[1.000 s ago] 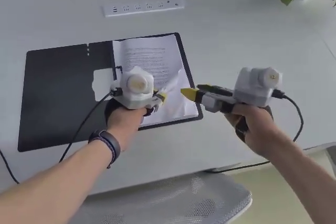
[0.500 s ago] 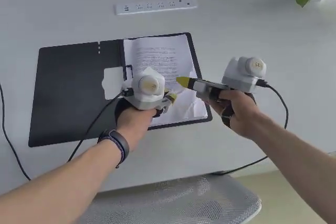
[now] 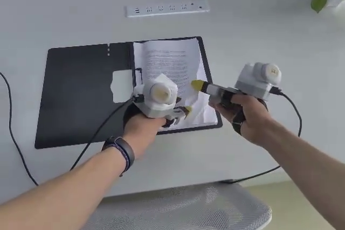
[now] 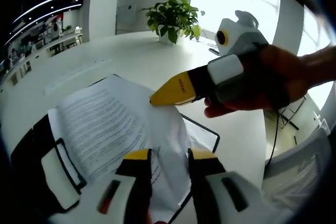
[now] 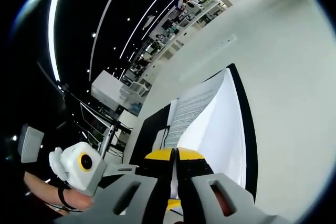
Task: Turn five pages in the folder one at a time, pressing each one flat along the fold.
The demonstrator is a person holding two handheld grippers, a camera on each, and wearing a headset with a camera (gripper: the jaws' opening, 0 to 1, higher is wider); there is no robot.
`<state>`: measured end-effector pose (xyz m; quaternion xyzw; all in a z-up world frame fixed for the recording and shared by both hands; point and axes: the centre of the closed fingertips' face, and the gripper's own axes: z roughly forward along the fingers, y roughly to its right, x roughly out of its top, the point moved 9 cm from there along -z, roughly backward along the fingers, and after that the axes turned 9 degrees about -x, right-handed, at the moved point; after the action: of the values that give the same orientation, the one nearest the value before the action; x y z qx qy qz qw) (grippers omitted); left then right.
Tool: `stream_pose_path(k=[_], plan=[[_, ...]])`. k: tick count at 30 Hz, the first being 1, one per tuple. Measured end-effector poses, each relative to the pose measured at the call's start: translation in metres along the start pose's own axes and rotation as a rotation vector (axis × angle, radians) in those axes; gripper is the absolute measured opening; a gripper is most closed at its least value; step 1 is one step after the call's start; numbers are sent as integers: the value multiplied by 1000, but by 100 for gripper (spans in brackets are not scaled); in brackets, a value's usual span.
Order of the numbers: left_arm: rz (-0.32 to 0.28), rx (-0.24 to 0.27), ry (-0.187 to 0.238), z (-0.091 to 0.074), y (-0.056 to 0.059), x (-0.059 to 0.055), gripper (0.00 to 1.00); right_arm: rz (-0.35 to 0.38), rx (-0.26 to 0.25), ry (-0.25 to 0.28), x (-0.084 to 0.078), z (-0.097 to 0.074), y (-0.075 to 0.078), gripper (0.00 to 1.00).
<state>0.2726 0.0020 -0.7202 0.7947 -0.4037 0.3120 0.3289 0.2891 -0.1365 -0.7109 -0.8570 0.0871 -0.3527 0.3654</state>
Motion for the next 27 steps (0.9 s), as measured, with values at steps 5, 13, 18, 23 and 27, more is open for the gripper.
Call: stream_pose_path(k=[5, 13, 18, 23, 27], plan=[[12, -1, 4, -8, 2, -2, 37, 22, 8, 18, 4, -4, -6, 0], [28, 6, 28, -27, 5, 3, 45, 34, 25, 45, 5, -13, -35, 0], [26, 15, 50, -42, 2, 2, 50, 14, 38, 54, 8, -15, -50, 0], [23, 32, 72, -61, -2, 1, 56, -2, 54, 64, 11, -15, -61, 0], [21, 55, 78, -79, -10, -3, 60, -14, 88, 71, 13, -13, -74, 0]])
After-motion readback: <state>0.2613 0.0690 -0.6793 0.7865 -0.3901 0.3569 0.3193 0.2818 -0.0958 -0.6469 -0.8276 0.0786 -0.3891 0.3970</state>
